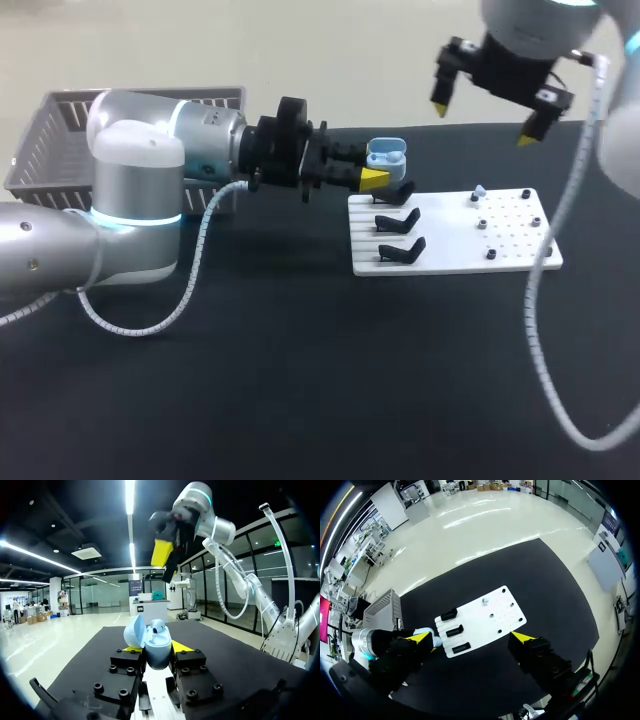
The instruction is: Pick up each earbud case from the left stands, insert the matching earbuds, close the lid, and place the case in the box.
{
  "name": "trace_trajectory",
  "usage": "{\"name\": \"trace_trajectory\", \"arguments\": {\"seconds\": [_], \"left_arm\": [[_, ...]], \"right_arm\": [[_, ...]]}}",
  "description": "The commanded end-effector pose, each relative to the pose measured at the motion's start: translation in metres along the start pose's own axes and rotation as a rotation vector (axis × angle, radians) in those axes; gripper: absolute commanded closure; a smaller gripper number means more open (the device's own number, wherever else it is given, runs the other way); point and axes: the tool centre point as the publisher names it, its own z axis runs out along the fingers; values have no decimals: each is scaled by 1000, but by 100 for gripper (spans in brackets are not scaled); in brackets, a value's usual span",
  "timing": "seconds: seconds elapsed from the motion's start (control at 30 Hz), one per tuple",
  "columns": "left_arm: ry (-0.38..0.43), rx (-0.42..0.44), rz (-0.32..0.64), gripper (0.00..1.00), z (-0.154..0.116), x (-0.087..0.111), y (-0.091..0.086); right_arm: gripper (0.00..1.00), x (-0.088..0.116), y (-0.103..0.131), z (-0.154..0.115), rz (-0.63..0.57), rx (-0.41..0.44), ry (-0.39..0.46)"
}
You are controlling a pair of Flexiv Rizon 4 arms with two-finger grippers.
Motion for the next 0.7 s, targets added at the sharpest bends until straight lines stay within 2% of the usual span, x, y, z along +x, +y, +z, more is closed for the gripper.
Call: {"name": "trace_trajectory", "arguments": {"seconds": [0.03,0.13,0.27,0.37,0.47,0.57,0.7], "left_arm": [[-2,-2,3,100,0,1,0],[-2,-2,3,100,0,1,0],[-2,-2,3,100,0,1,0],[-2,-2,3,100,0,1,0],[-2,-2,3,100,0,1,0],[-2,-2,3,100,0,1,0],[-2,-2,3,100,0,1,0]], "right_arm": [[0,-12,-15,16,-10,-192,27],[2,-18,-18,30,-50,-135,30],[4,-22,-19,49,-92,-116,73],[17,-25,-22,63,-116,-104,91],[24,-24,-26,74,-132,-89,102],[36,-23,-34,89,-141,-74,120],[39,-19,-41,105,-129,-47,139]]}}
